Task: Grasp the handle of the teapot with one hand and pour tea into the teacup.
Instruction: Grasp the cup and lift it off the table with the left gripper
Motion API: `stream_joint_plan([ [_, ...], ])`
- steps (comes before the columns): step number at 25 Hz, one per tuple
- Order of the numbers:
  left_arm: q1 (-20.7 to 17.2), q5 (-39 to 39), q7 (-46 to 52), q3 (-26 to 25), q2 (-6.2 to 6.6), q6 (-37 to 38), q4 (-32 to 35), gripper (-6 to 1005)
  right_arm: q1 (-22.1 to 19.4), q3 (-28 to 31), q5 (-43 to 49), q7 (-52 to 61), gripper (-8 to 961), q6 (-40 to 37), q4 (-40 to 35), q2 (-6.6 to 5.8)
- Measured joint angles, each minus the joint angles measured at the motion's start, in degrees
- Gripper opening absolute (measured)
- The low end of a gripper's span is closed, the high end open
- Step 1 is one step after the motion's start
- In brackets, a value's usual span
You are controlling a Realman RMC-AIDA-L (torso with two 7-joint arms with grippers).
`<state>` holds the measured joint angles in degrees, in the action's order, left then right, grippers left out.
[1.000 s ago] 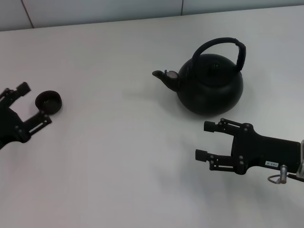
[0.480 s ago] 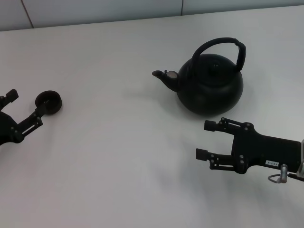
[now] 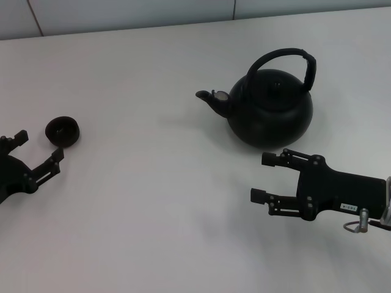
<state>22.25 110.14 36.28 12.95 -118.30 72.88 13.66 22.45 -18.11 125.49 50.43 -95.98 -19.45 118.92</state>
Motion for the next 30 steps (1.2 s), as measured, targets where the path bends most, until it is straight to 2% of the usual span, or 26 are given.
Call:
stream_joint_plan([
  [30,4.95,-0.08,-0.07,0.59,-0.19,-9.03,-2.05,846,0.05,0.20,-0.25,0.29,825,0.01,-0.05,0.00],
])
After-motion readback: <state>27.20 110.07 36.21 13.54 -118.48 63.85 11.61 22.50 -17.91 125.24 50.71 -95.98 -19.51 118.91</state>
